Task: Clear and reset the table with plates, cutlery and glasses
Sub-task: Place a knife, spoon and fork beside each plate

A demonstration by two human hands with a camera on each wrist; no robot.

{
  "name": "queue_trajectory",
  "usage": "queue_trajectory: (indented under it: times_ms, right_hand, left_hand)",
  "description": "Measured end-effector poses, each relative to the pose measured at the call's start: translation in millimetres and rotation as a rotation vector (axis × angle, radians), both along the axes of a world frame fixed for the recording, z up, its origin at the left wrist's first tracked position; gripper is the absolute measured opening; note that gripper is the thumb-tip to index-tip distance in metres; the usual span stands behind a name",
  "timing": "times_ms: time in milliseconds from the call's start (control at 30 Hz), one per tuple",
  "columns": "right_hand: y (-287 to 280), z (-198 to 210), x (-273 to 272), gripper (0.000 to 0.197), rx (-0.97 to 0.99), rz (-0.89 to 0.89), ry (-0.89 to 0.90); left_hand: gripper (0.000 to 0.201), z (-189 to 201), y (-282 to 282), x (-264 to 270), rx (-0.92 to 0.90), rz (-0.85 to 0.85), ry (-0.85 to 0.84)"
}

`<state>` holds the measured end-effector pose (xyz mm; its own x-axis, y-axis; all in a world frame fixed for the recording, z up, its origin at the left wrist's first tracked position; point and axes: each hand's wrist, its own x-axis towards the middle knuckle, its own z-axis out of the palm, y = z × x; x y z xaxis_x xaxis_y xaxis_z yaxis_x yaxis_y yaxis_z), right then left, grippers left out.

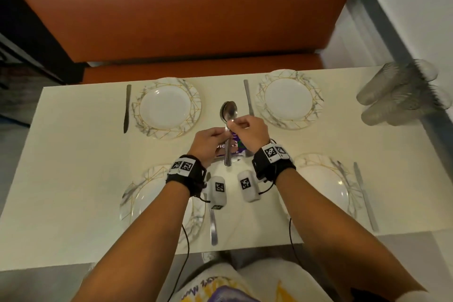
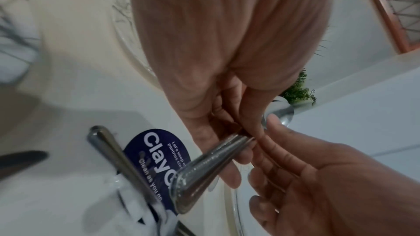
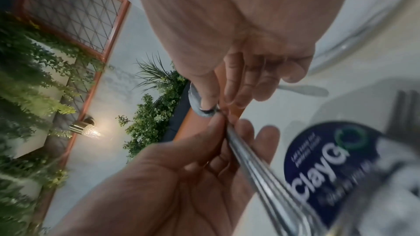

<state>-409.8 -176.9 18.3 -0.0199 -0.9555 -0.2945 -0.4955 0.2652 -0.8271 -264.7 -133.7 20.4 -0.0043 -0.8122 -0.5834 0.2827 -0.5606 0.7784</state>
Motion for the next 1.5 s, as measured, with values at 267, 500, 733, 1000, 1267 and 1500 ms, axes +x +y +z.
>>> queue_trajectory:
  times_ms: [267,500,733,1000,1267,1500]
  right_hand:
    - [72,-10,23,0.021,0.02,0.005,-0.022]
    - [120,-27,15,0.018,0.093,-0.071,-0.044]
    - [159,-63,18,0.008,0.313,-0.041,0.147]
    - [168,-76,30,0.014,0.307,0.012,0.349]
    - [163,-78,30,0.024,0.376,0.052,0.402]
    - [167,-81,32,0.026,0.398,0.073,0.399]
  left_hand:
    - [0.021,-10,71,21,-0.019,0.015,0.02]
    - [0.018,-31,120,44,-0.007,0.071,-0.165]
    - [0.017,-51,150,73,0.057,0.106,-0.342]
    - [0.016,-53,153,86,0.074,0.149,-0.283]
    - [0.013,-49,150,82,0.066,0.129,-0.246]
    - [0.01,-51,149,79,0.071,0.128,-0.234]
